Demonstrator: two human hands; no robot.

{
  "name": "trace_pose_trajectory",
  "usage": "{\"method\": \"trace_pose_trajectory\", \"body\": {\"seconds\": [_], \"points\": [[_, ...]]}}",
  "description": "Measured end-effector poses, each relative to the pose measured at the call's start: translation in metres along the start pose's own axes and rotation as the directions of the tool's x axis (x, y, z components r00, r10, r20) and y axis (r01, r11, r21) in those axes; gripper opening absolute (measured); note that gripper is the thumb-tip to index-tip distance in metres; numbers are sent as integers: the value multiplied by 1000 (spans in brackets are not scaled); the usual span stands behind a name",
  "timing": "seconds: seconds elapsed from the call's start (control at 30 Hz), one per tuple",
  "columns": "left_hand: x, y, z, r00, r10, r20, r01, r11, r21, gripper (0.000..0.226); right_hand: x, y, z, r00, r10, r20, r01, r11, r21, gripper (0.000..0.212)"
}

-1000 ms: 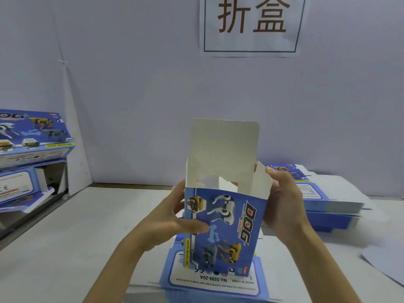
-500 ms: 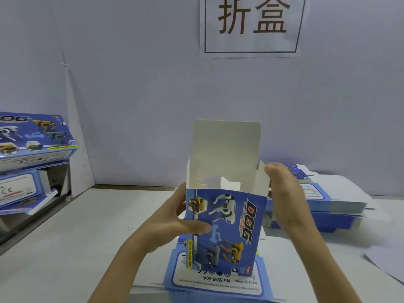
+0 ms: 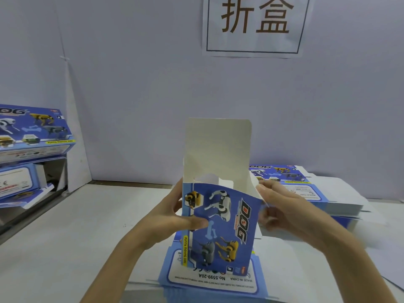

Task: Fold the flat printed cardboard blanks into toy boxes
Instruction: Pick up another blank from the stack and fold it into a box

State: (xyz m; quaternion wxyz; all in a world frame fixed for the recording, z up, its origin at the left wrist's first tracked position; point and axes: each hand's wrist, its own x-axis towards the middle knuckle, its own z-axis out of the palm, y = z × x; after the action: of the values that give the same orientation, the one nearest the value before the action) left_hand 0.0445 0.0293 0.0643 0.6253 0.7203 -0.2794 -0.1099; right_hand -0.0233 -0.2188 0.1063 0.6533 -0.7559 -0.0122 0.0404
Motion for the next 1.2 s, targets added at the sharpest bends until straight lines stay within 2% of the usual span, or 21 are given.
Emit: {"method": "trace_pose_trajectory", "body": {"seconds": [0.03,0.07,0.13,0.2,0.3,0.33,0.37,0.43,0.47,0.5,0.53,0.6,0.63,0.73,0.8,0.87,0.9,0.97,1.03,1.13,1.2], "points": [[0,-1,0,1000,-3,-1,3,1000,3,77,0,3,3,993,-95,-75,93,995,-38,47],[0,-1,0,1000,-8,-4,8,1000,12,75,2,7,10,966,-216,-142,200,972,-122,42],[1,-3,2,1000,-23,-21,23,999,38,71,12,17,32,911,-386,-144,351,910,-218,33],[2,-5,2,998,-33,-45,35,998,53,65,19,30,41,893,-437,-110,413,891,-189,39],[1,-4,0,997,-42,-63,45,998,43,66,31,18,43,891,-380,-249,385,922,-29,53],[0,-3,-1,998,-37,-53,40,998,47,69,29,16,43,851,-423,-312,424,903,-69,53],[-2,-1,-1,999,-29,-34,31,998,58,74,21,18,37,773,-522,-361,509,849,-140,46],[-5,4,1,1000,-16,-1,16,995,102,87,11,21,27,537,-698,-474,666,696,-269,30],[-6,8,1,1000,-1,-15,3,989,148,97,7,21,26,454,-767,-453,703,621,-347,31],[-7,12,2,998,39,-56,-27,979,201,104,6,19,25,413,-827,-380,715,554,-427,33],[-10,17,2,986,123,-114,-92,966,243,104,5,18,26,404,-871,-280,714,492,-499,32],[-15,30,0,906,377,-193,-292,886,360,83,6,18,26,390,-911,-134,693,386,-609,25],[-17,37,-2,844,499,-196,-365,803,471,75,6,19,25,366,-925,-104,696,346,-629,22],[-21,46,-12,695,713,-93,-381,475,793,70,7,22,25,287,-954,-86,724,275,-633,16],[-20,45,-13,682,730,-36,-340,360,869,61,7,23,24,273,-958,-88,734,267,-625,17],[-17,43,-10,686,727,-37,-304,332,893,56,8,23,23,273,-957,-98,733,273,-623,21],[-16,43,-9,661,749,-38,-294,305,906,51,8,24,23,271,-957,-103,734,275,-620,24],[-15,40,-10,569,822,-21,-296,228,928,37,9,25,24,257,-959,-116,736,273,-620,27],[-14,36,-13,491,871,-27,-293,195,936,30,11,27,25,238,-963,-127,723,263,-639,27],[-11,25,-16,400,909,-119,-224,223,949,25,13,31,27,209,-965,-155,695,258,-671,23],[-7,16,-12,350,909,-226,-166,298,940,21,15,34,30,204,-959,-197,697,283,-659,16]]}}
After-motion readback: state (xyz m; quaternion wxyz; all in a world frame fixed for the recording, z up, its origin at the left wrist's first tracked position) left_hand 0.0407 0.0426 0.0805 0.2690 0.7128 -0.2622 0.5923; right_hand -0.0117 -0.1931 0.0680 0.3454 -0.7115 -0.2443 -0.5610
